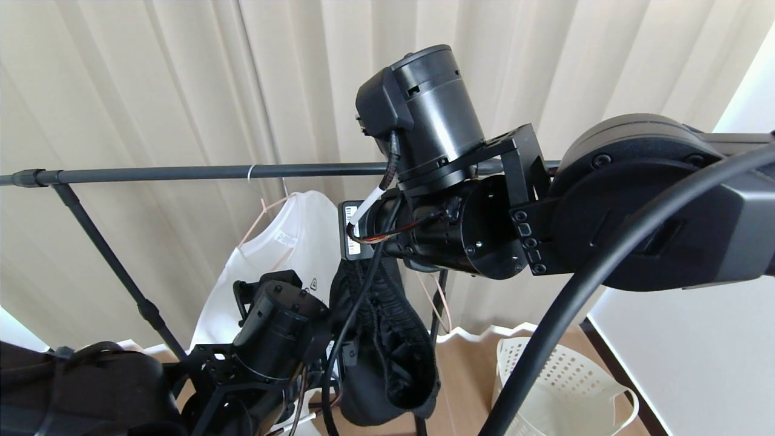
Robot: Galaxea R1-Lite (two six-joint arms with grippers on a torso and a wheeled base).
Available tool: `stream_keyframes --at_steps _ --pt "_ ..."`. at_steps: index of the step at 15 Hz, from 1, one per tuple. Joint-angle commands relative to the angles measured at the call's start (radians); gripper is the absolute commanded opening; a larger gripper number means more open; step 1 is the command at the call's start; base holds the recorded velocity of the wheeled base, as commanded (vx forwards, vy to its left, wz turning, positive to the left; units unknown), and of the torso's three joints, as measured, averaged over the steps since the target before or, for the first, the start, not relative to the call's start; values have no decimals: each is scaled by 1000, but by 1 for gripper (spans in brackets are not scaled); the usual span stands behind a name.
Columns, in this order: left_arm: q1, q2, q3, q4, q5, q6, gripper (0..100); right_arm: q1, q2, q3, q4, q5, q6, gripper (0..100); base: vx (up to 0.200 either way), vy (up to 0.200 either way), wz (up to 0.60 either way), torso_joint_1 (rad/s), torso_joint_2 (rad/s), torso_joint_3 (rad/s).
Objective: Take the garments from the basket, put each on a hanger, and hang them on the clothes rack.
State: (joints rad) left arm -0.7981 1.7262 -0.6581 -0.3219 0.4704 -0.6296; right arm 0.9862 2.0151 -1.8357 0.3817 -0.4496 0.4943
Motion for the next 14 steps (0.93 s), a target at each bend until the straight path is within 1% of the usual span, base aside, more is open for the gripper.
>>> stream_keyframes --at_steps 1,2,3,5,7,8,9,11,14 --pt "-82 -128 61 -2 -10 11 100 0 1 -5 0 2 1 0 0 0 0 0 0 0" --pt "-90 -135 66 -2 -10 13 100 0 1 -5 0 0 0 0 0 0 0 0 0 0" --pt "-128 -162 72 -26 -12 30 100 0 2 -7 -1 2 0 0 0 0 0 0 0 0" --pt "-128 -139 54 -34 -12 57 100 0 1 -8 -1 2 0 0 0 0 0 0 0 0" --pt "-116 -40 14 -36 1 53 100 -1 -3 -7 -1 0 0 0 0 0 0 0 0 0" --pt "-85 35 -20 -36 14 41 100 -1 -10 -3 0 0 1 0 0 0 0 0 0 0" --pt "-72 70 -29 -34 19 41 100 -1 -13 -2 0 0 3 0 0 0 0 0 0 0" --pt "-70 101 -21 -31 20 41 100 -3 -32 -2 0 0 1 0 0 0 0 0 0 0" --pt "-87 101 48 -28 22 42 100 -24 -52 -8 -1 2 1 0 0 0 0 0 0 0"
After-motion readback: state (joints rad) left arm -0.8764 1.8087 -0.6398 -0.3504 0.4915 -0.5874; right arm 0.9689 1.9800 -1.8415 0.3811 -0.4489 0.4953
